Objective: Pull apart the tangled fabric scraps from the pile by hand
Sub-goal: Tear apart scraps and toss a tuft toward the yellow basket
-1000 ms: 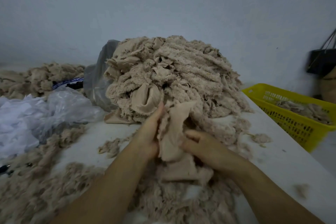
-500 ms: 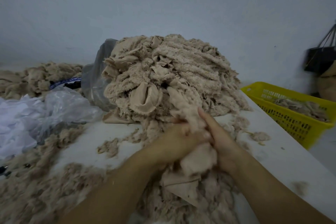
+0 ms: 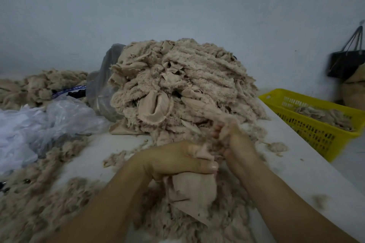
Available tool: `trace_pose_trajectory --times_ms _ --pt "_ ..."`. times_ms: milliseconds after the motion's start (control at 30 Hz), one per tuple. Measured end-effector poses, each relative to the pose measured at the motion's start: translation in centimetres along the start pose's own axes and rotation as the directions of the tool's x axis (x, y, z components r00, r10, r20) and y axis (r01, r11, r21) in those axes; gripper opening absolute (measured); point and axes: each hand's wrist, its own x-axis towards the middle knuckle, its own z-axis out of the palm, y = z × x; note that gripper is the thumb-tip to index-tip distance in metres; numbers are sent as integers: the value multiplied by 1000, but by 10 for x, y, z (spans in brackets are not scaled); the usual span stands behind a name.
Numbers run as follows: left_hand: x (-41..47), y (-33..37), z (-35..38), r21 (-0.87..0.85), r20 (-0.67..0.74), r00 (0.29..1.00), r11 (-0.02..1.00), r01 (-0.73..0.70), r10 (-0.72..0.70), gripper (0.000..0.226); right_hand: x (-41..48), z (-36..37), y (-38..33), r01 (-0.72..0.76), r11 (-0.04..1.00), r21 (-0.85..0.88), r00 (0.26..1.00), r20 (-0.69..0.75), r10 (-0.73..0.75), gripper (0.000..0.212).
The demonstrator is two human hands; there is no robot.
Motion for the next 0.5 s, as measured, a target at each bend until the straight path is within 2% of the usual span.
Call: trace_pose_trajectory --times_ms 33,67,133,167,200,267,300,333,400,500 --pt "-4 1 -2 -36 -18 999 998 -49 49 24 3 -7 -5 -21 999 30 999 -44 22 46" --pt "-5 0 -5 -115 -104 989 987 -113 101 23 5 -13 -9 -39 999 39 997 -61 41 48" --pt "-3 -3 -11 -370 -398 915 902 -221 61 23 1 -16 -11 -53 998 -21 998 37 53 62" --pt "2 -5 -14 -480 -509 861 838 -258 -27 27 -4 -13 -8 -30 992 -121 994 100 42 74" --pt "6 -8 -16 -563 -560 820 779 -276 -115 36 -9 -8 -3 13 963 -270 989 148 28 87" --pt "11 -12 -17 -681 -551 812 665 -306 -190 44 -25 4 4 130 840 -527 967 256 11 100" --pt "13 -13 -17 -717 -534 825 615 -328 -183 45 -31 8 4 182 805 -565 947 320 11 98" --pt "13 -15 -19 -743 -523 835 570 -349 -170 46 -36 13 4 211 804 -556 918 395 32 83" --pt "15 -16 -23 -772 -538 828 488 -408 -159 45 -41 17 5 293 759 -581 816 566 117 63" --pt "16 -16 -33 -801 -591 786 247 -545 -183 40 -46 20 7 477 616 -627 674 710 202 28"
